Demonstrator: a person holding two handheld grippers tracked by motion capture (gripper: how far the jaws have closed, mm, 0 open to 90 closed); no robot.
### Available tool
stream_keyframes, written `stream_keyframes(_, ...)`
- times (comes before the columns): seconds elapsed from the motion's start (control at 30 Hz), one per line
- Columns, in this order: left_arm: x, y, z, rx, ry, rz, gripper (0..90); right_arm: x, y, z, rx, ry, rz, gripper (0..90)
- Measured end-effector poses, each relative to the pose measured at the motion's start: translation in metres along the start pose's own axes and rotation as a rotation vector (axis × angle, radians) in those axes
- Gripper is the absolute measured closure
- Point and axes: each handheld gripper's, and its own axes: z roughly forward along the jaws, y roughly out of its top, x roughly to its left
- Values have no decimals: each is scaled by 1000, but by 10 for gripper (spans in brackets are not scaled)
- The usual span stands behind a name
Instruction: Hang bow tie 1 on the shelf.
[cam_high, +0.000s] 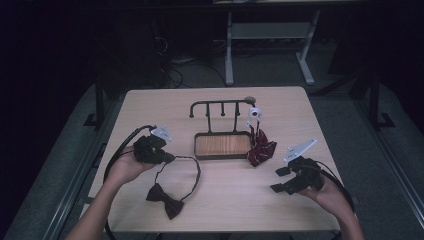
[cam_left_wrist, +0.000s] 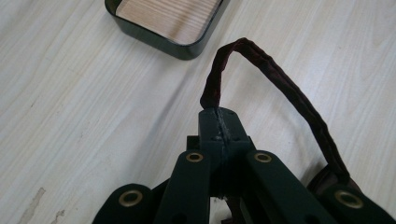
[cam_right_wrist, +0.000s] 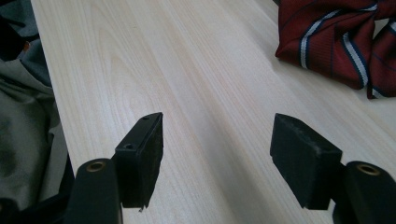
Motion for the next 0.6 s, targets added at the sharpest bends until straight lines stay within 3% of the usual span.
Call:
stream_keyframes(0.27, -3, 6, -7, 14, -10, 27, 900, -2, -1, 0, -3, 1, 0, 342)
stream_keyframes(0.6, -5, 8, -17, 12, -19, 32, 900, -2, -2, 0, 0, -2, -2, 340)
